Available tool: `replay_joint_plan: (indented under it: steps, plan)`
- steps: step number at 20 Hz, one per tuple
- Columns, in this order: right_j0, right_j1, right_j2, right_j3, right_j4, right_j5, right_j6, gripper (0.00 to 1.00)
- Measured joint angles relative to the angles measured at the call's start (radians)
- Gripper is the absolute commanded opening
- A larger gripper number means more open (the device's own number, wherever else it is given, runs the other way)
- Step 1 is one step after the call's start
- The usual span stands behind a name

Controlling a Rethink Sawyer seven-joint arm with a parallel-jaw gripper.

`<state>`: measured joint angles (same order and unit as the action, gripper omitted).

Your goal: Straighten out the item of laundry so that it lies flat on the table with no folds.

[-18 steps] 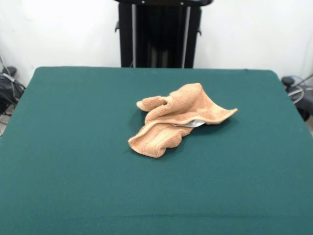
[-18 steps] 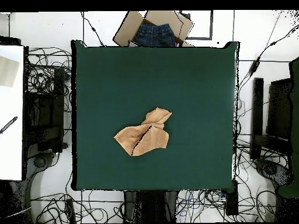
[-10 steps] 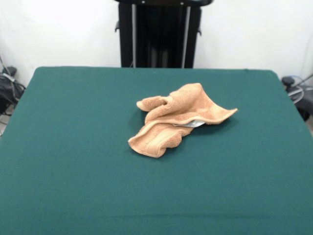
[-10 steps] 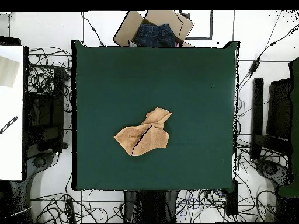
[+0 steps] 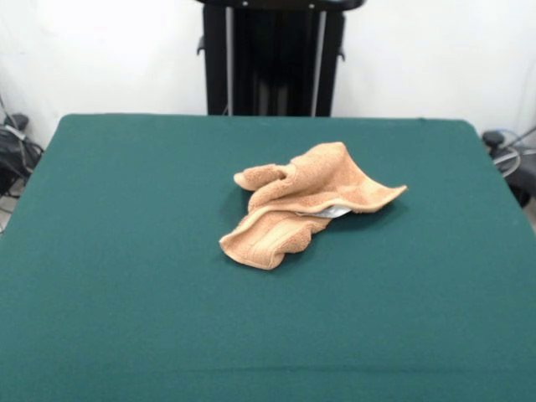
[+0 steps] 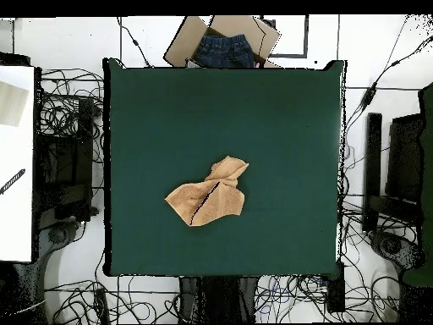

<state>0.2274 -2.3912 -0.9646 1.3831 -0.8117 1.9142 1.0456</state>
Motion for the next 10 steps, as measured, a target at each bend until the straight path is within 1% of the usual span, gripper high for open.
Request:
replay_joint_plan:
  steps: [7,10]
  plan:
    - [0.037,-0.007,-0.077,0.051,-0.057,-0.05,0.0,1.0]
    - [0.047,-0.018,-0.097,0.067,-0.066,-0.067,0.0,1.0]
